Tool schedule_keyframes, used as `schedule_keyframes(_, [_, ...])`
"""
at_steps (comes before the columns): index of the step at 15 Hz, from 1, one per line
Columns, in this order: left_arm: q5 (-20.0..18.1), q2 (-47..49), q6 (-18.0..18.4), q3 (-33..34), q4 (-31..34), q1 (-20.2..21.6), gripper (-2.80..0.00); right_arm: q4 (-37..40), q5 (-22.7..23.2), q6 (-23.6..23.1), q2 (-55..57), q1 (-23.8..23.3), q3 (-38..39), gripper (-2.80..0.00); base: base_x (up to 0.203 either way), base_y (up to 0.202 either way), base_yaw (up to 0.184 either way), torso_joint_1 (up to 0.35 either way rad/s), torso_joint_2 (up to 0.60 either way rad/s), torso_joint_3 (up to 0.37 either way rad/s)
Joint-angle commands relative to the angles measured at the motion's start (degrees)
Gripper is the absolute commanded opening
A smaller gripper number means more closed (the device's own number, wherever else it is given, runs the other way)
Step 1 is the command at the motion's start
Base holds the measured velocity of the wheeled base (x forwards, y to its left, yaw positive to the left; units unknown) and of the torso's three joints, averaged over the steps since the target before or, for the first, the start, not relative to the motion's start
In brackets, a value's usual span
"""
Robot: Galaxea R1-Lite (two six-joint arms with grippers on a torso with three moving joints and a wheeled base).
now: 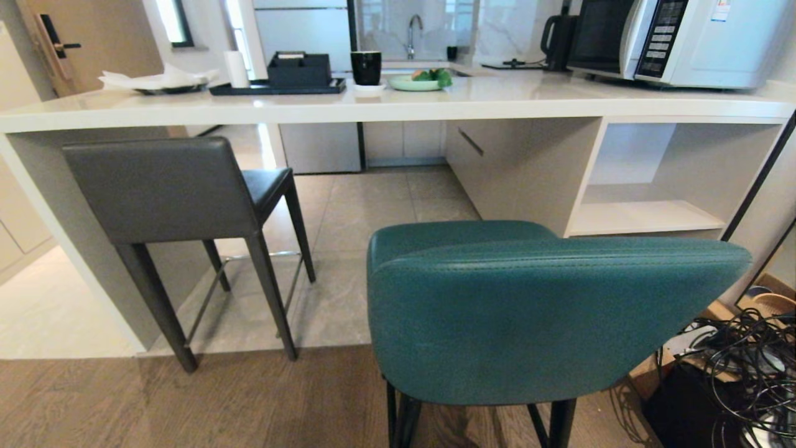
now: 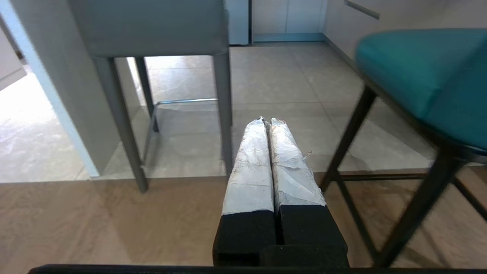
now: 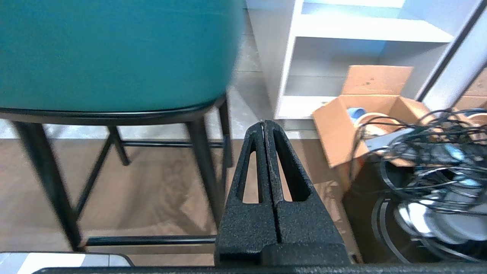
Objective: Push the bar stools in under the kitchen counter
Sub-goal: Push the blue chair back under the dining table
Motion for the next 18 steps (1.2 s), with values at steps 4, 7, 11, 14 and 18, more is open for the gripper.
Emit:
schedule_keyframes(4, [0.0,0.09,0.0,2.29,-0.06,-0.05,-2.8,0.02,0.04,-0.07,0.07,0.01,0.09,-2.8,0.0,-0.193,0.002,0.002,0.0,0.0])
schedule_keyframes(7, [0.0,0.09,-0.09,2.29,-0.13,-0.07,-2.8,0.02,0.04,-0.07,0.07,0.01,0.09,-2.8,0.0,-0.185,0.001,0.003,0.0,0.004])
schedule_keyframes(11, [0.0,0.09,-0.17,2.29,-0.14,-0.07,-2.8,0.02,0.04,-0.07,0.07,0.01,0.14,-2.8,0.0,-0.029,-0.001,0.001,0.0,0.001])
schedule_keyframes(14, [0.0,0.09,-0.35,2.29,-0.14,-0.07,-2.8,0.0,0.04,-0.07,0.07,0.01,0.14,-2.8,0.0,0.0,0.0,0.0,0.0,0.0])
schedule_keyframes(18, [-0.19,0.24,1.34,2.22,0.11,-0.07,-2.8,0.11,-0.12,0.64,0.07,-0.16,0.02,-2.8,0.0,0.0,0.0,0.0,0.0,0.0])
